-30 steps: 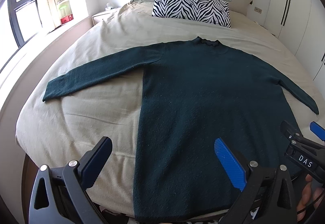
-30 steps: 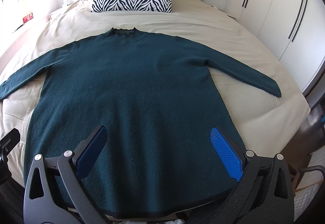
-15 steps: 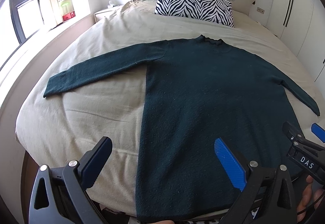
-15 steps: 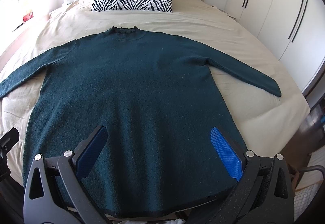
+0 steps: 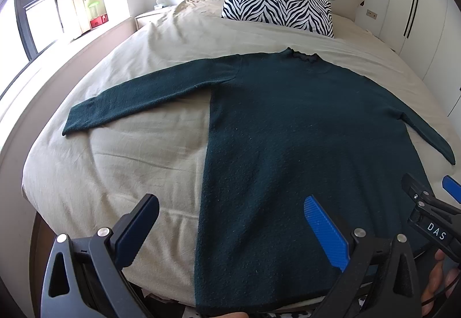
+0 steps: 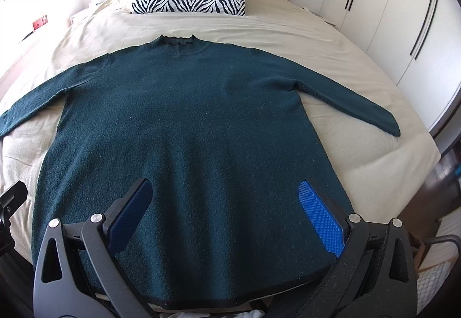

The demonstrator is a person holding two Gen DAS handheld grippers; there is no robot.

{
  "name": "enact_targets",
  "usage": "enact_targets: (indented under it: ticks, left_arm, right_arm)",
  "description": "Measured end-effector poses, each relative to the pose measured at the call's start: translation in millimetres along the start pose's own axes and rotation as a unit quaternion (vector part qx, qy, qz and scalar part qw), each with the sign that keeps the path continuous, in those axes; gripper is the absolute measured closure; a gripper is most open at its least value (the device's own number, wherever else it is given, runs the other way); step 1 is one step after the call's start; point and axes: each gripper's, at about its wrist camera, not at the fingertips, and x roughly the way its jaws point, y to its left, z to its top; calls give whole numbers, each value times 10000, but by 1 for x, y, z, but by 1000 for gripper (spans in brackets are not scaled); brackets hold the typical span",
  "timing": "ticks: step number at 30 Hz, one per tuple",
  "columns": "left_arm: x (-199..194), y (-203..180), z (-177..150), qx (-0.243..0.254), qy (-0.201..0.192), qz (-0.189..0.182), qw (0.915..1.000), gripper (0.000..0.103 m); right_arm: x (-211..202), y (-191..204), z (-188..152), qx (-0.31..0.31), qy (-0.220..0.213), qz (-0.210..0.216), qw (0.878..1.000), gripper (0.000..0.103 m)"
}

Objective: Fold small clothes

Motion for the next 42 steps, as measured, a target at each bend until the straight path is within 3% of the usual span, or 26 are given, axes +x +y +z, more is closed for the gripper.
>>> enact_targets:
  ticks: [24, 38, 42]
  left_arm:
    - [10, 15, 1, -167, 93, 230, 9996, 0]
    - [28, 62, 12, -553, 163, 479, 9972, 0]
    - [34, 85, 16, -807, 255, 303, 9959, 0]
  right_arm:
    - [8, 9, -4, -67, 46, -1, 10000, 0]
    - [21, 37, 21, -320, 41, 121, 9994, 0]
    - [22, 46, 32, -348, -19, 306, 9989, 0]
